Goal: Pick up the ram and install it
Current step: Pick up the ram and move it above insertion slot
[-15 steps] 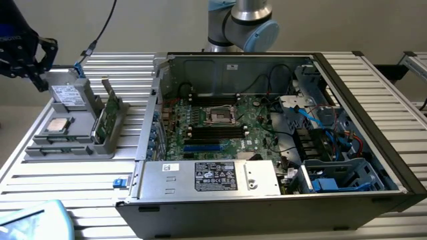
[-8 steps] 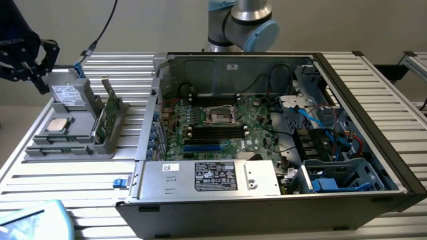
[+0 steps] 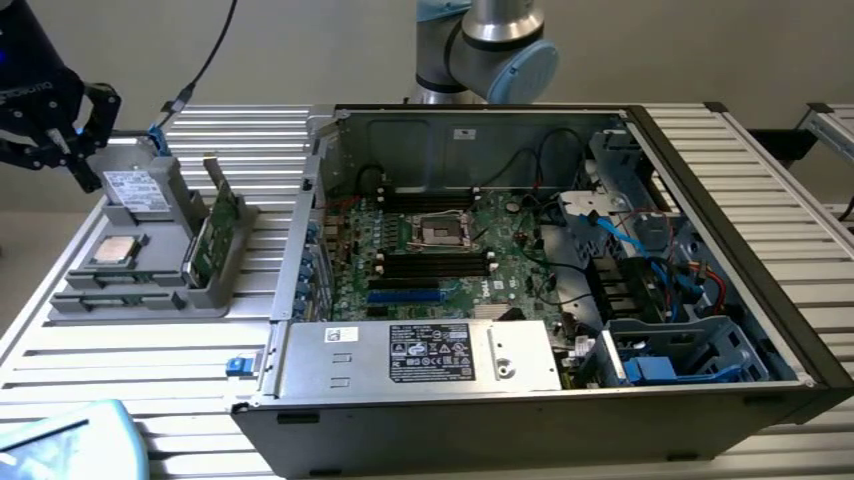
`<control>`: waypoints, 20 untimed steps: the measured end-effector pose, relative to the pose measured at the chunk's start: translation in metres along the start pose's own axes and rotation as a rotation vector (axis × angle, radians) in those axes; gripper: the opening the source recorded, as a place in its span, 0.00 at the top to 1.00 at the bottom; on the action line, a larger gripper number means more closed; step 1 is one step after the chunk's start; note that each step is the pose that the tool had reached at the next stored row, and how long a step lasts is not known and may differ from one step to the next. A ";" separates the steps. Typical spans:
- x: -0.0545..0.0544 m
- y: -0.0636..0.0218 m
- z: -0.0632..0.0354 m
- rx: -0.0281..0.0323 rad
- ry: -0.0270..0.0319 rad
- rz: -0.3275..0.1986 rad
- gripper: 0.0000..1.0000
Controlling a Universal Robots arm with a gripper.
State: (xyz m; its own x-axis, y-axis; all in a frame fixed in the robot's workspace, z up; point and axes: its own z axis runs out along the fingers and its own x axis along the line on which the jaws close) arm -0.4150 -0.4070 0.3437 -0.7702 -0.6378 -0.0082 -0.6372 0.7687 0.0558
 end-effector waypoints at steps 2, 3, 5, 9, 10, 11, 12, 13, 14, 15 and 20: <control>0.000 -0.0001 0.0019 -0.0006 0.0017 -0.036 0.89; 0.000 -0.0002 0.0029 -0.0010 0.0024 -0.054 0.89; 0.000 -0.0003 0.0050 -0.0019 0.0041 -0.091 0.89; 0.000 -0.0005 0.0095 -0.0045 0.0063 -0.164 0.89; 0.000 -0.0005 0.0102 -0.0048 0.0073 -0.182 0.89; 0.000 -0.0005 0.0103 -0.0051 0.0085 -0.200 0.89; 0.000 -0.0005 0.0104 -0.0052 0.0094 -0.215 0.89; 0.001 -0.0003 0.0106 -0.0053 0.0099 -0.228 0.89; 0.001 -0.0002 0.0107 -0.0054 0.0106 -0.242 0.89; 0.001 -0.0002 0.0108 -0.0055 0.0114 -0.256 0.89; 0.003 0.0002 0.0113 -0.0062 0.0155 -0.325 0.89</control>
State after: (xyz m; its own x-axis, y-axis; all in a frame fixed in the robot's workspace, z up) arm -0.4176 -0.4080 0.3324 -0.5260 -0.8504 -0.0114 -0.8493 0.5246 0.0588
